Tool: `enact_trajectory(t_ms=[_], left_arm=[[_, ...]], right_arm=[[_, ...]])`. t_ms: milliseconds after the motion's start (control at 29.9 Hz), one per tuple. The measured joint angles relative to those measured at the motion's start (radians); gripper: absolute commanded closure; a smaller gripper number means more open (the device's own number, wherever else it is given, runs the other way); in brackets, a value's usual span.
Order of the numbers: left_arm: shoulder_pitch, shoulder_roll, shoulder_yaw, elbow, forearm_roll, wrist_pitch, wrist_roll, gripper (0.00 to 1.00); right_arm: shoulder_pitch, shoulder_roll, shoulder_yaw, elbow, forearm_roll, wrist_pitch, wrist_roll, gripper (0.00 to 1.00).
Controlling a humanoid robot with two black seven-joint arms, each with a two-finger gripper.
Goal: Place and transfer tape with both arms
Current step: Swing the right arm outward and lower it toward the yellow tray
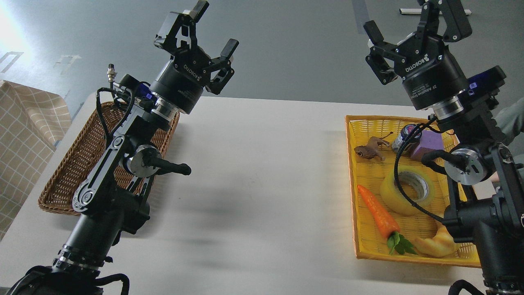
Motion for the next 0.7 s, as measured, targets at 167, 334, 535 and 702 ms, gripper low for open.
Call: enact_trajectory(t_ms=[167,334,535,702], left_arm=[[0.000,-0.004,0.001,-0.003,0.000,-0.008,0.003,0.02],[-0.015,-0.003,0.003,-0.009,0.000,-0.003,0.005,0.02],[-0.021,0.000,0.000,-0.010,-0.001,0.001,-0.026,0.02],[-0.020,0.000,0.005,-0.008,-0.001,0.000,-0.064,0.02]], right_arm=[[-0.005,-0.001,0.007,-0.001,0.000,0.000,0.000,0.00],[-0.004,0.000,0.007,-0.001,0.000,0.000,-0.001,0.00],[0.005,-0.018,0.003,-0.004,-0.013,0.000,-0.019,0.00],[0.011,-0.086,-0.004,-0.001,-0.049,0.000,-0.083,0.00]])
